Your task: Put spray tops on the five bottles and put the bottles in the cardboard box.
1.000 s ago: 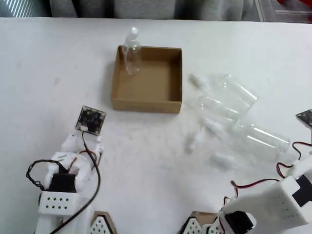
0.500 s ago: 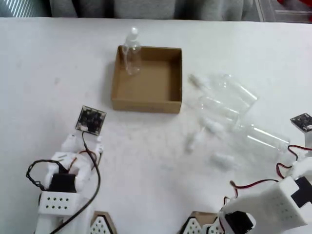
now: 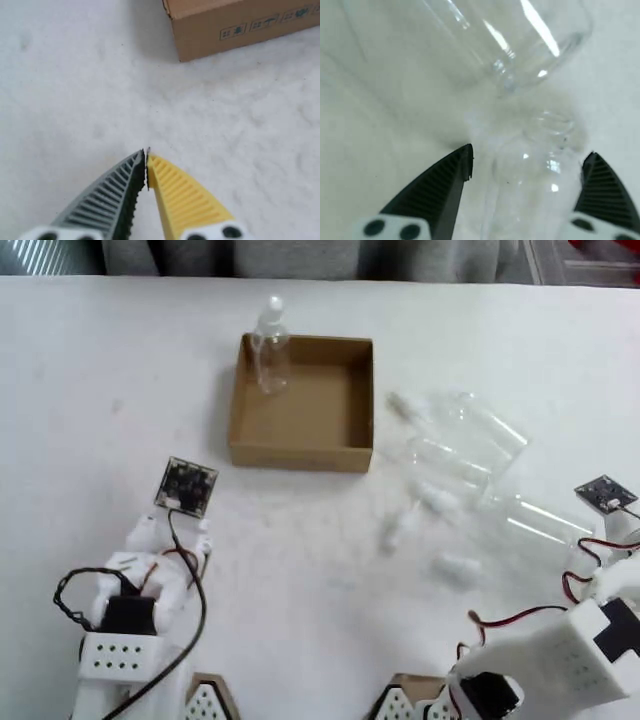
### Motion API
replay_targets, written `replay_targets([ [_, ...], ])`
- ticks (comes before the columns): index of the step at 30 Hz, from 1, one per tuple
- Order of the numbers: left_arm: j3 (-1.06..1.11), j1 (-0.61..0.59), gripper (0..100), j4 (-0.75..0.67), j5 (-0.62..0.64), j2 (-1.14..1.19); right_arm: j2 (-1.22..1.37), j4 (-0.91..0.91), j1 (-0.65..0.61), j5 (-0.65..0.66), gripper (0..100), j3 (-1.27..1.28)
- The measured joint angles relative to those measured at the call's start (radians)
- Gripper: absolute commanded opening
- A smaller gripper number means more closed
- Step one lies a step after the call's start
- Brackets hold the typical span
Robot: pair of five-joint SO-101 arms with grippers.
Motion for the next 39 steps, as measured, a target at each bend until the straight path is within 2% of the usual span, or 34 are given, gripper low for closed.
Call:
replay_targets([
  [11,0.000,0.000,2,0.000,0.000,0.000,0.000,-0.046,0.000,0.000,31.3,0.009],
  [27,0.000,0.000,2,0.000,0.000,0.000,-0.002,-0.084,0.006,0.005,9.4,0.015],
  [33,0.000,0.000,2,0.000,0.000,0.000,-0.043,-0.028,0.009,0.003,8.0,0.012],
  [39,0.000,0.000,2,0.000,0.000,0.000,-0.123,0.091,0.012,-0.127,8.0,-0.043],
])
